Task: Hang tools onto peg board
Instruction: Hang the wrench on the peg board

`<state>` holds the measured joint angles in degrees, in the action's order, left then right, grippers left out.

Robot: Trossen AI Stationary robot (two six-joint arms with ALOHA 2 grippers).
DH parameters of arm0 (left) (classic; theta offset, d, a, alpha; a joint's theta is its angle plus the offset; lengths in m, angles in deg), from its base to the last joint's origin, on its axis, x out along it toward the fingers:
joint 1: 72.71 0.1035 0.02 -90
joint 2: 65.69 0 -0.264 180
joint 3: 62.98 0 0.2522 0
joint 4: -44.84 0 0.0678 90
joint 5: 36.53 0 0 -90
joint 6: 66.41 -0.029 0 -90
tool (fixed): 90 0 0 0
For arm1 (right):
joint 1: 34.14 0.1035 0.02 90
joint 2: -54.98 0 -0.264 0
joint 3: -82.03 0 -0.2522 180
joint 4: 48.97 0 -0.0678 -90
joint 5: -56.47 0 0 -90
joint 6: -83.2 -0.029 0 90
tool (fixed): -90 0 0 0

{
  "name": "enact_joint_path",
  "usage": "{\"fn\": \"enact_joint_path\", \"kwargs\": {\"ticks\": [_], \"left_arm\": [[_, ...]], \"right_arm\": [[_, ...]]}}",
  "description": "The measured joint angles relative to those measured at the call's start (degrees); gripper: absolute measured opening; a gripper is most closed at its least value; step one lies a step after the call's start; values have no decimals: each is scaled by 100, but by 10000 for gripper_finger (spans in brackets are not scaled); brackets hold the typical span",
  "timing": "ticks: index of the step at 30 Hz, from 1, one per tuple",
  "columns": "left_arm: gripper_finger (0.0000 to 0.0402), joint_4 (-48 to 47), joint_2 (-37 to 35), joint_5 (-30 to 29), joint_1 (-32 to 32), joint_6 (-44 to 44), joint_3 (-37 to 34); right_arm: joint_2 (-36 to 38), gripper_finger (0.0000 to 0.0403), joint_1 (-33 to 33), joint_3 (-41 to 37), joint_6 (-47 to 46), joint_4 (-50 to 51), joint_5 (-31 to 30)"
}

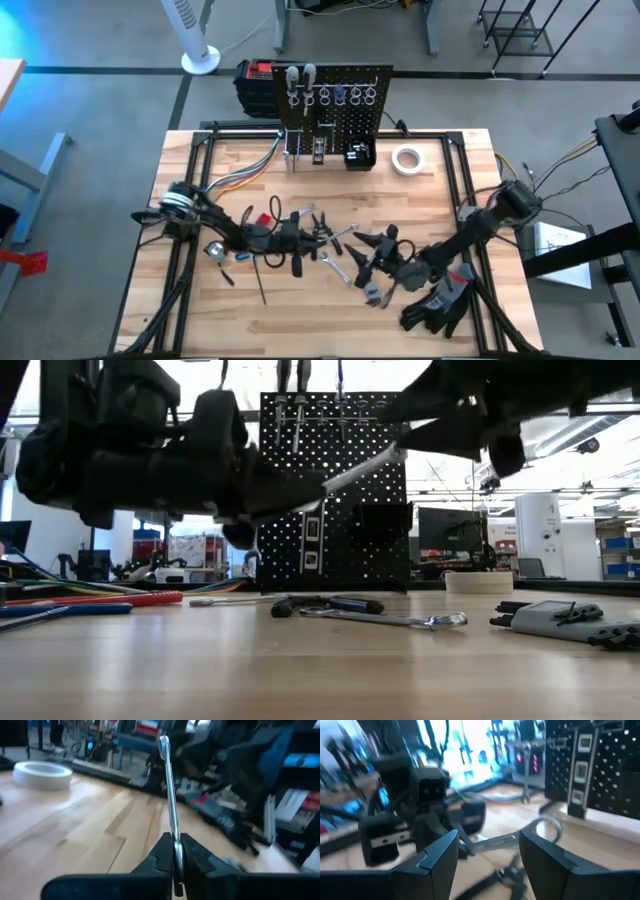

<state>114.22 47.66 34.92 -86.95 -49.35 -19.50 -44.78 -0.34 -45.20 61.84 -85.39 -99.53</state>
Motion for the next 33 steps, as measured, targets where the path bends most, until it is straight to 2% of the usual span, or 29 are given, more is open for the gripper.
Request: {"fn": "enact_joint_path", "kwargs": {"ticks": [4, 6, 13, 16, 22, 25, 28, 32, 33], "left_arm": [[2, 705, 368, -31, -20, -1, 124], [2, 630, 380, -70, -20, -9, 162], [2, 688, 322, -329, -20, -22, 184], [2, 685, 311, -316, -20, -24, 209], [2, 685, 300, -185, -20, -22, 261], [2, 683, 290, -183, -20, -2, 249], [2, 686, 288, -182, -20, 0, 246], [2, 695, 282, -148, -24, -7, 245], [2, 688, 282, -107, -22, -23, 239]], "right_arm": [[-713, 200, -77, -415, 1038, -2962, 144], [-1026, 200, -119, -514, 1167, -3814, 360], [-1566, 199, -383, -570, 164, -3834, 993], [-1624, 199, -488, -451, 287, -3881, 1237], [-1534, 199, -842, -364, 429, -3870, 1328], [-1513, 188, -1018, -371, 308, -3849, 1858], [-1497, 148, -1154, -359, 254, -3857, 2461], [-1497, 37, -1208, -370, 383, -3798, 2712], [-1496, 22, -1203, -371, 532, -3803, 2796]]}}
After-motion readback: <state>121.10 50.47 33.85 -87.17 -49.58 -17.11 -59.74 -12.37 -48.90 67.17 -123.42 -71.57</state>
